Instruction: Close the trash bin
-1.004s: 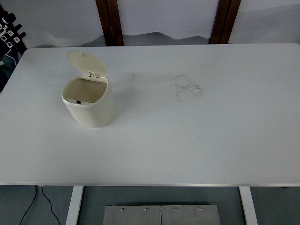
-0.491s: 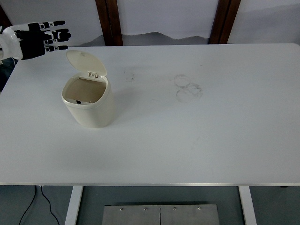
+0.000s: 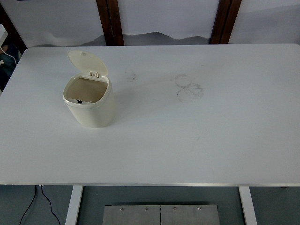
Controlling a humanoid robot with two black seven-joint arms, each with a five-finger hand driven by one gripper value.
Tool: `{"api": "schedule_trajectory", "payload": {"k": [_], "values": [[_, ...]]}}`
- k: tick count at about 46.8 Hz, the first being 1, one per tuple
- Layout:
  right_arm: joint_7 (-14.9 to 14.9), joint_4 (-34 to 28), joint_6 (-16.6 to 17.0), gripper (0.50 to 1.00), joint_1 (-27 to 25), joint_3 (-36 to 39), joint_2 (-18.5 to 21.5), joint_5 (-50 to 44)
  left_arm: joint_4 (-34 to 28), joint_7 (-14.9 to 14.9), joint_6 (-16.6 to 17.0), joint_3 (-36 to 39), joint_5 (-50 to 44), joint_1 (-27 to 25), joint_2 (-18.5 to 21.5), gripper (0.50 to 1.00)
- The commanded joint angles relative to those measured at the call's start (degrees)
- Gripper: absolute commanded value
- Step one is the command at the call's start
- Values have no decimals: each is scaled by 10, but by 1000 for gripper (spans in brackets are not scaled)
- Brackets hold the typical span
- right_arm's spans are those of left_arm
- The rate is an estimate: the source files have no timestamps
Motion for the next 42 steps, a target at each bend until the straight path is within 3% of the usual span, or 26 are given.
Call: {"api": "schedule_trajectory", "payload": {"k": [1,12,19,31,42], "values": [[0,-1,-1,995,0,0,0,0,0,0,-14,30,28,-39,-12,1000],[0,0,0,995,0,0,0,0,0,2,-64,76,116,-93,-31,1000],[0,0,-1,995,1,0,0,0,1,2,-114,94,183,-122,-43,1000],[0,0,-1,995,1,0,0,0,3,2,-180,103,277,-137,-51,1000],[0,-1,-1,995,1,0,0,0,3,2,-190,103,357,-137,-59,1000]]}}
